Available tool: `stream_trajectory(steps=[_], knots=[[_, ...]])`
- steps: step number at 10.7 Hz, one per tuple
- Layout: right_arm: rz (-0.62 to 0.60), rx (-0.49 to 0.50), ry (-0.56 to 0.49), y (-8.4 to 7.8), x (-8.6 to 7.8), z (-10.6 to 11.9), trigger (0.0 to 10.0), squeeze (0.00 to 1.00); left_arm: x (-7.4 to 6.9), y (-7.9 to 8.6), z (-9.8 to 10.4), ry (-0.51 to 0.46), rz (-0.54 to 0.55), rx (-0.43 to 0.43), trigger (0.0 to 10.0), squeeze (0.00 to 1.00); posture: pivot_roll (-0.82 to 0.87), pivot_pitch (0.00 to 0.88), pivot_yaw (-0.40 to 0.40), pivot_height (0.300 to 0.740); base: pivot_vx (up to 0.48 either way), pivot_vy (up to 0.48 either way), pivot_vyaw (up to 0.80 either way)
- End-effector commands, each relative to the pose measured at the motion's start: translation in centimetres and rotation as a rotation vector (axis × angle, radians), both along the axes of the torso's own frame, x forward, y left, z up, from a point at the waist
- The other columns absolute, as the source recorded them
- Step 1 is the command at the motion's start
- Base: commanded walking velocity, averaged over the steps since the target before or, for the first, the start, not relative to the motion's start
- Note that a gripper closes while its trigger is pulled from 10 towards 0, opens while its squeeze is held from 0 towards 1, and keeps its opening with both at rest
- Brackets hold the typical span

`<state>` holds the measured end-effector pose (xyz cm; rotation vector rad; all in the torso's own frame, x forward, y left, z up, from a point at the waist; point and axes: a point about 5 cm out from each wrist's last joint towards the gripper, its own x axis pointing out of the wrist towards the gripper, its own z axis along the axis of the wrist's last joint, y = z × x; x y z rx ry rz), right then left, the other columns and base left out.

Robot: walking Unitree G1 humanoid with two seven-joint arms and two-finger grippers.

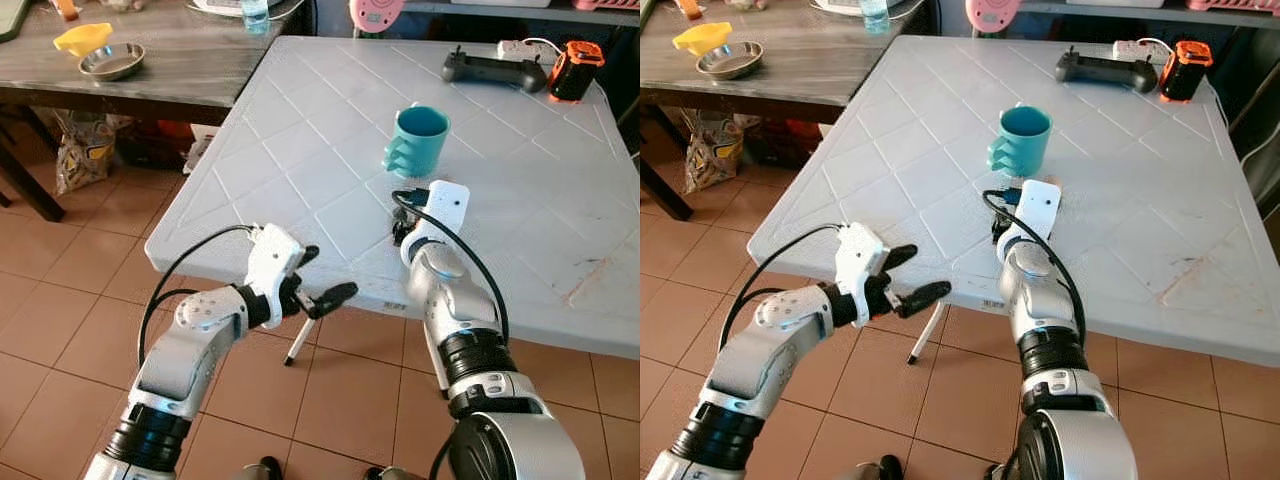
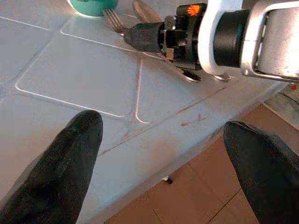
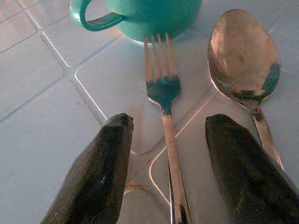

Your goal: Setting the table

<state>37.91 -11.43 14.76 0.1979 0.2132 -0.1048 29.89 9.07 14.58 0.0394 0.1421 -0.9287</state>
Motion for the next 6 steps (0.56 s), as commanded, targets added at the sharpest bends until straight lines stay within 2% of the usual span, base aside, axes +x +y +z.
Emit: stream_trajectory(steps=[1,6], knots=[[0.014,0.033,0.158,0.58,-0.97,-3.18,0.0,0.0,-0.18,0.04,0.05,0.0,-0.009,0.011,10.0,0.0,0.01,0.195,0.064,0.74,0.0,0.0,0.0],[0.008,-0.059,0.224,0.22,-1.67,-4.08,0.0,0.0,-0.3,-0.19,-0.2,0.008,-0.01,0.022,10.0,0.0,0.01,0.189,0.058,0.74,0.0,0.0,0.0]])
